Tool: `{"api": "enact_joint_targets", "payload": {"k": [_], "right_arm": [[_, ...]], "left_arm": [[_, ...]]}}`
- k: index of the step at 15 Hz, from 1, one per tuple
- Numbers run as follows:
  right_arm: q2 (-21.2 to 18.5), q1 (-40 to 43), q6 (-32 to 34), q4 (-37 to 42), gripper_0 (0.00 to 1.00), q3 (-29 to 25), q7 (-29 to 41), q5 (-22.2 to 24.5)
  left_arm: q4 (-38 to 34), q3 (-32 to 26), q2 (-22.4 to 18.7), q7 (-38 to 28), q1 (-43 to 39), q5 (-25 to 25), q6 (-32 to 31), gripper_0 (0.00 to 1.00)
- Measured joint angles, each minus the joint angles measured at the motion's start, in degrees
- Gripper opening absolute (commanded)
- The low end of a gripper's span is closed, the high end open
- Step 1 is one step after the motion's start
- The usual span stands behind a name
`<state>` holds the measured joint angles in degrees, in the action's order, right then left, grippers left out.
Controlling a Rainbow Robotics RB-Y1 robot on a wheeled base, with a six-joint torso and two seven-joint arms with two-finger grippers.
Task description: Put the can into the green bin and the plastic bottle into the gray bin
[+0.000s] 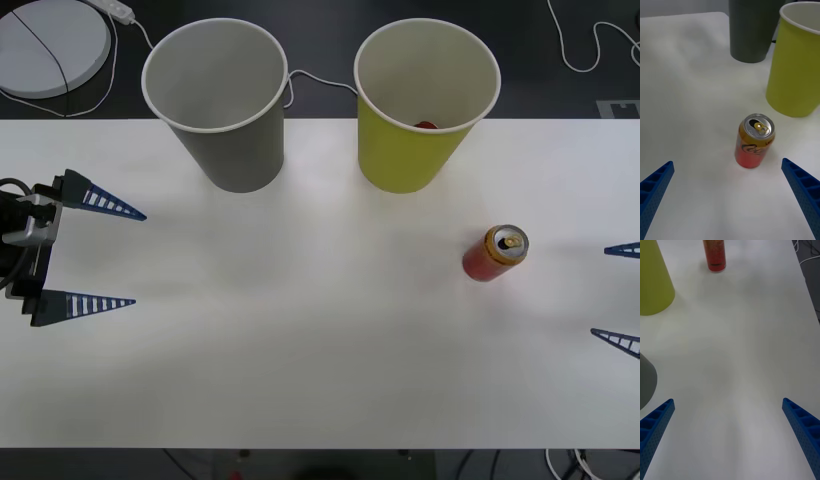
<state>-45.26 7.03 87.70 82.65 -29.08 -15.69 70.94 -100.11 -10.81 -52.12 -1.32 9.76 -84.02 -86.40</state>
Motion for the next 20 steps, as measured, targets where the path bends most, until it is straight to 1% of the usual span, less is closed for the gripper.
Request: {"api": "enact_joint_targets", "payload": {"k": [2, 6, 12, 15, 18, 20], "right_arm": [[0.00, 0.00, -3.07, -3.76, 1.00, 1.96, -3.65, -2.80], [0.00, 0.00, -8.66, -11.26, 1.00, 7.96, -10.18, -11.28], [0.00, -1.67, -11.36, -21.23, 1.00, 16.15, -13.27, -21.42], [0.03, -2.29, -13.51, -23.50, 1.00, 20.76, -15.80, -26.09], [0.08, -2.52, -17.76, -24.23, 1.00, 25.56, -22.26, -31.54], [0.08, -3.08, -20.21, -25.16, 1.00, 29.55, -25.39, -35.88]], "left_arm": [[0.00, 0.00, 0.00, 0.00, 0.00, 0.00, 0.00, 1.00], [0.00, 0.00, 0.00, 0.00, 0.00, 0.00, 0.00, 1.00], [0.00, 0.00, 0.00, 0.00, 0.00, 0.00, 0.00, 1.00], [0.00, 0.00, 0.00, 0.00, 0.00, 0.00, 0.00, 1.00], [0.00, 0.00, 0.00, 0.00, 0.00, 0.00, 0.00, 1.00], [0.00, 0.00, 0.00, 0.00, 0.00, 0.00, 0.00, 1.00]]}}
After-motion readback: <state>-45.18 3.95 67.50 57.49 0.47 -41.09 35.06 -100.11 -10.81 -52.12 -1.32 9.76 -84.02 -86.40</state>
